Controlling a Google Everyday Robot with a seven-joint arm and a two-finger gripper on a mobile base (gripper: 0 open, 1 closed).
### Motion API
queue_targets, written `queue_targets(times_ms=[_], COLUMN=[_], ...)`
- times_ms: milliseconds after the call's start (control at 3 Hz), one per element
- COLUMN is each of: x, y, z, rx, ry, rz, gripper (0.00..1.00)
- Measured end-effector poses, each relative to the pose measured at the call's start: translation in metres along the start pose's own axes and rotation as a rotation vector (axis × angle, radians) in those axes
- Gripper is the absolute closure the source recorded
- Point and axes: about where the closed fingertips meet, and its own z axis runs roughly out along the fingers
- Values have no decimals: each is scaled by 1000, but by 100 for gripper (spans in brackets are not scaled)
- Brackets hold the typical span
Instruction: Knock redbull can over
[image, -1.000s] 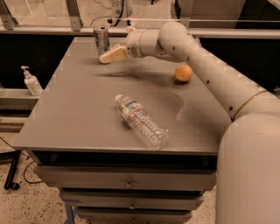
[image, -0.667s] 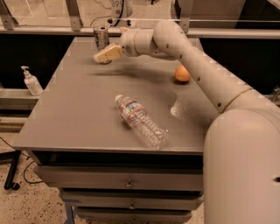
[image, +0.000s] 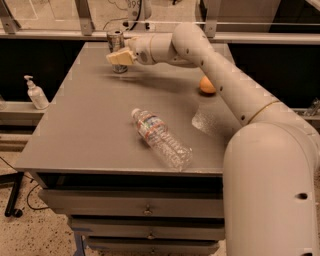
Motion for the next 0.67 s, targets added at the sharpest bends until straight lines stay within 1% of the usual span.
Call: queue_targets(times_ms=[333,667], x=[0,-3], y=[2,-1], z=[-8,-28], rx=[-6,-3], ry=[-9,11], rz=[17,0], gripper=[64,87])
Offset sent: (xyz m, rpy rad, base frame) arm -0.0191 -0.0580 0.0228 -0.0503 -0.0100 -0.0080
